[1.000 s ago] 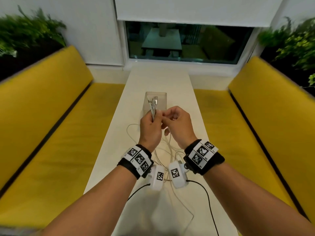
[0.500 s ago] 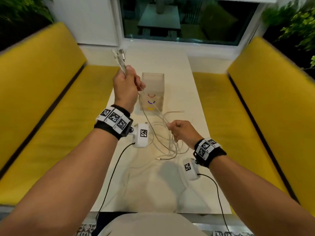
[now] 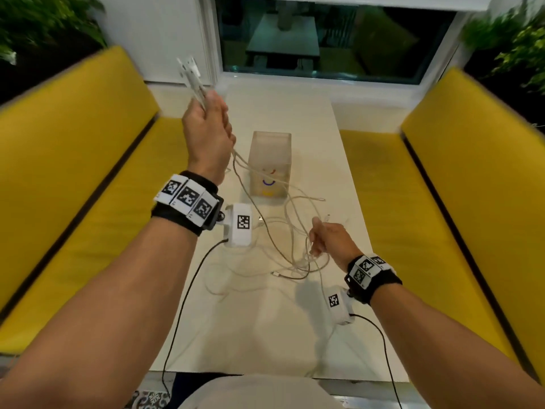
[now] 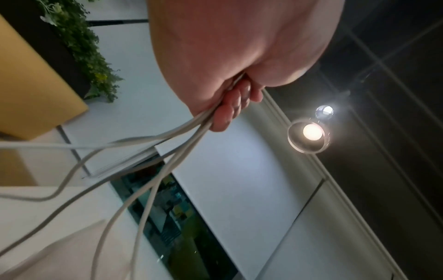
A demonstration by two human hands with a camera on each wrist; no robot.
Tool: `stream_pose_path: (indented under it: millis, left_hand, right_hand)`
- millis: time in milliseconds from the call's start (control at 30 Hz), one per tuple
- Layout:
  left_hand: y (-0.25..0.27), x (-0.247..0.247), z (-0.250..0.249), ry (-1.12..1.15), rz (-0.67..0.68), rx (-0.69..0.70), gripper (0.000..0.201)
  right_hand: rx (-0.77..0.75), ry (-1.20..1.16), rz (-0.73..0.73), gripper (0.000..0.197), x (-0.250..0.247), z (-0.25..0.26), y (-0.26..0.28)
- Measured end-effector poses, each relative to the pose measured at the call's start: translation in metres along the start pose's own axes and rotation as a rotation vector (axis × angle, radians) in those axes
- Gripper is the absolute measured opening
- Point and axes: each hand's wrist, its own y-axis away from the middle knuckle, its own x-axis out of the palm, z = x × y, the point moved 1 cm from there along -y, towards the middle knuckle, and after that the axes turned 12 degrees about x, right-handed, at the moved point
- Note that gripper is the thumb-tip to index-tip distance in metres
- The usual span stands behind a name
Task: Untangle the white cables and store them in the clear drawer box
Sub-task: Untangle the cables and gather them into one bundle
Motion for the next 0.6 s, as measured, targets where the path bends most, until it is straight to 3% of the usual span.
stream_pose_path:
  millis: [133, 300, 433, 600]
  left_hand:
    - [0.034, 0.007, 0.037, -0.210, 0.204, -0.099, 0.030]
    - [0.078, 0.028, 0.046, -0.224, 0.485, -0.182, 0.053]
    - [0.075, 0.044, 0.032, -0.205, 0.446, -0.173, 0.037]
    - [0.048, 0.053, 0.008, -0.210, 0.419, -0.118, 0.026]
  right_hand:
    - [-0.007, -0.092, -0.041, 0.048, 0.009, 0.052, 0.010]
    - [-0.170, 0.041, 0.102, 0.029, 0.020, 0.114, 0.038]
    - [-0.329, 0.166, 0.168, 0.024, 0.027, 0.142, 0.058]
    - [-0.418, 0.084, 0.200, 0.023, 0.017, 0.150, 0.070]
